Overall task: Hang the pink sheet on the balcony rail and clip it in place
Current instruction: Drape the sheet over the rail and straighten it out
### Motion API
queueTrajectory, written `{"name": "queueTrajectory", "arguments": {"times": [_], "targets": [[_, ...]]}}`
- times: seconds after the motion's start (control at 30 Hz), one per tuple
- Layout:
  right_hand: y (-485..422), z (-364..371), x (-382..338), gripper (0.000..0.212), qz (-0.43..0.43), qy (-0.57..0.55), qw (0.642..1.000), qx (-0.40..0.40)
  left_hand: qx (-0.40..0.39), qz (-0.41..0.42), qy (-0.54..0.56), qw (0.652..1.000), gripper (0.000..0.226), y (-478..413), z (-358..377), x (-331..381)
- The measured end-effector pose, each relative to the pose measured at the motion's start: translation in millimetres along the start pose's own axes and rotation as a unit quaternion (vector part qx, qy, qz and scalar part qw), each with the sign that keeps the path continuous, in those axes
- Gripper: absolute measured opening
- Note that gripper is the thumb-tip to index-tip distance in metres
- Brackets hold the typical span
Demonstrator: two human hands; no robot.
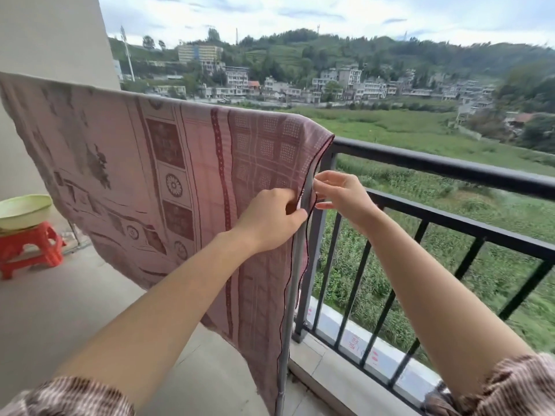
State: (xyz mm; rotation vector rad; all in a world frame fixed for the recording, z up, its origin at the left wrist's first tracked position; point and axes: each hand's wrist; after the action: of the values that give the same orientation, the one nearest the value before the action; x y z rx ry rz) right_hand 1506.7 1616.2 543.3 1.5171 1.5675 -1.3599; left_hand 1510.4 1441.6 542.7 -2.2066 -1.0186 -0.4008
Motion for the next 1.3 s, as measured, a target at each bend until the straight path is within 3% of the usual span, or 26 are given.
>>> {"name": "queueTrajectory", "arguments": {"times": [0.1,0.23,0.4,0.5,0.6,0.73,1.03,1.13,1.3], "targets": [[4,-4,-9,0.015,-0.009,-0.03,0.997,0.071,0.005,0.019,0.056,0.998,0.031,6,-2,10],[4,-5,-5,0.019,-0.038,0.029,0.987,0.155,0.055,0.015,0.1,0.993,0.036,12,2,13],[11,10,3,0.009,-0.048,0.04,0.986,0.153,0.02,-0.097,-0.117,0.988,0.033,20,33,-7],[14,14,6,0.02,-0.043,0.03,0.991,0.126,-0.026,-0.099,-0.17,0.98,0.038,22,43,-24],[13,16,9,0.038,-0.038,0.035,0.992,0.118,-0.059,-0.073,-0.132,0.987,0.031,24,44,-28],[16,9,10,0.033,-0.054,0.054,0.988,0.135,-0.119,-0.042,-0.075,0.989,0.037,30,39,-20],[29,-6,13,0.033,-0.11,0.043,0.965,0.233,-0.124,0.003,-0.036,0.992,0.038,38,40,-4],[36,-1,22,0.038,-0.085,0.078,0.976,0.184,-0.134,-0.046,-0.045,0.989,0.03,43,53,-15],[42,-2,35,0.031,-0.035,0.108,0.988,0.102,-0.153,-0.057,-0.092,0.982,0.019,39,60,-30]]}}
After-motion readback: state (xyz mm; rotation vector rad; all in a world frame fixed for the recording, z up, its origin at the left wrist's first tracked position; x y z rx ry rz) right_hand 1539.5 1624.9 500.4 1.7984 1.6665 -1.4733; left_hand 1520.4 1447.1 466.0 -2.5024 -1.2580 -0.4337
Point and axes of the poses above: each hand's wrist, its own y-axis away from the middle knuckle, its own z-axis out of the palm, x = y × z
